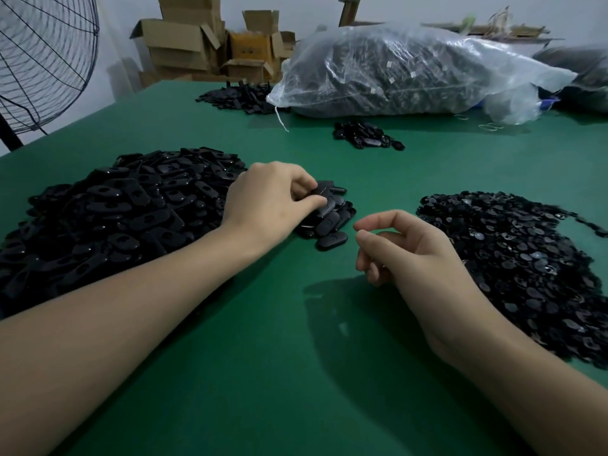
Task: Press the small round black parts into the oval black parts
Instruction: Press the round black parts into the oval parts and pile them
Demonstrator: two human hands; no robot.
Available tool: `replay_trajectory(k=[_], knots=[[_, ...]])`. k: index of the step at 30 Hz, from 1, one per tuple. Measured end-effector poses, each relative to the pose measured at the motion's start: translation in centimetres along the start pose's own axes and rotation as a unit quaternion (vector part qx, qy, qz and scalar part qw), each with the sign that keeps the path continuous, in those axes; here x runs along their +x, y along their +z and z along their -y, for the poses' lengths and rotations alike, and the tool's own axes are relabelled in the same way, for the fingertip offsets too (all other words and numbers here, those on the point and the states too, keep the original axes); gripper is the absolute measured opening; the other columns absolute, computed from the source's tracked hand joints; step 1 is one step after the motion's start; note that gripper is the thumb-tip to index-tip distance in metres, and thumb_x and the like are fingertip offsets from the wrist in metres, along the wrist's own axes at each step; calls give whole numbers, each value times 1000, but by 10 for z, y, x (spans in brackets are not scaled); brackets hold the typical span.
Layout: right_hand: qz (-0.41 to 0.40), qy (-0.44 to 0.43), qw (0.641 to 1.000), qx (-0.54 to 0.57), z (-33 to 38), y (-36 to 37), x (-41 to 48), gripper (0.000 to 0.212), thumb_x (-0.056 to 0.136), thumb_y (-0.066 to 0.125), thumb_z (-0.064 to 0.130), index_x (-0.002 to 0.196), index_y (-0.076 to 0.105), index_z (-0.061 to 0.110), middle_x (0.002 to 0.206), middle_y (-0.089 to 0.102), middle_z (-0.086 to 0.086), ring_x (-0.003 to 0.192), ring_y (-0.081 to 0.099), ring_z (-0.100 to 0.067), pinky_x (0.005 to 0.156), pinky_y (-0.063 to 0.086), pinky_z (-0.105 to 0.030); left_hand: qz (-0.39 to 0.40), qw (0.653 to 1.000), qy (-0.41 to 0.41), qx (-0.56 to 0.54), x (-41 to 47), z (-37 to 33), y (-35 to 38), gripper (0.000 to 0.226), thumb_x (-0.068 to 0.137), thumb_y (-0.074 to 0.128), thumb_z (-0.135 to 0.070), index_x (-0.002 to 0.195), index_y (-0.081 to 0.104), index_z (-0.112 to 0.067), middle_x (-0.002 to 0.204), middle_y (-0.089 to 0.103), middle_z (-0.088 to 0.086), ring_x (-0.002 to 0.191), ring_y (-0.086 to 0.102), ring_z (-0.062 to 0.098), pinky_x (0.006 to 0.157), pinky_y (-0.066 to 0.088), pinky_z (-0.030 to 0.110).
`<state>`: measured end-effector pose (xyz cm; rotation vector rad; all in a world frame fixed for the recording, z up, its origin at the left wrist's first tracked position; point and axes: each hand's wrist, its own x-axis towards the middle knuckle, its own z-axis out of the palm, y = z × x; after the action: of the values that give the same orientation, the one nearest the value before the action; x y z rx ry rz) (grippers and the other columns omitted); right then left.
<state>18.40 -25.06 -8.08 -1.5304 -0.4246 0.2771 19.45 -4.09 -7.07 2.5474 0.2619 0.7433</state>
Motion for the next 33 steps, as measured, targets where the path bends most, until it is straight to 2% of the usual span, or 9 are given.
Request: replay_trajectory(k=[2,4,8,12,19,24,28,31,33], knots=[[4,-3,1000,0,0,-1,0,4,99,63,12,100,67,12,66,64,-6,57,50,-14,57,45,-21,6,1000,18,18,0,1,4,32,80,73,-65,98,78,-38,81,73,-21,74,64,3,73,54,27],[7,-5,1000,-1,-1,-1,0,4,99,63,12,100,67,12,67,64,-6,57,51,-14,58,45,-22,3,999,21,28,5,5,-1,28,86,68,-62,97,79,-38,78,70,-21,74,64,7,72,52,27],[8,-10,1000,-6,0,-2,0,4,99,63,14,101,67,13,67,66,-3,59,52,-14,60,46,-23,49,992,-41,105,32,34,-28,18,99,66,-32,111,78,-30,109,77,-7,101,70,19,95,57,40],[5,-11,1000,-9,1,-2,0,8,101,61,21,99,67,16,68,67,-2,59,53,-14,59,47,-21,131,960,-68,238,31,55,-35,23,97,70,-36,117,77,-29,117,75,-4,111,67,24,94,56,41],[3,-7,1000,-18,0,-1,1,11,102,60,23,98,67,16,68,68,-2,58,54,-14,57,46,-20,93,956,-21,277,28,60,-31,22,93,73,-45,110,78,-30,105,76,-6,106,67,23,85,49,35],[1,-13,1000,-27,0,-2,2,10,102,60,22,99,67,16,69,68,-2,59,54,-14,57,46,-20,114,950,9,292,34,64,-29,35,96,72,-37,131,70,-33,133,69,-3,129,58,26,104,44,40],[-4,-14,999,-32,0,-3,2,10,102,60,22,99,67,16,68,68,-1,59,54,-14,57,46,-20,88,952,52,290,30,66,-28,22,96,71,-40,114,79,-31,111,77,-4,111,67,25,93,46,37],[-8,-15,999,-30,0,-4,3,9,102,60,20,99,67,15,68,68,-1,59,54,-14,56,46,-20,68,948,79,302,25,61,-28,25,94,68,-52,100,81,-31,91,77,-6,92,68,24,89,42,37],[-16,-20,999,-33,1,-6,4,9,102,59,19,99,67,15,68,68,-1,59,55,-13,56,46,-20,67,951,82,291,25,59,-29,25,93,68,-54,96,79,-31,88,75,-7,89,67,23,89,41,36]])
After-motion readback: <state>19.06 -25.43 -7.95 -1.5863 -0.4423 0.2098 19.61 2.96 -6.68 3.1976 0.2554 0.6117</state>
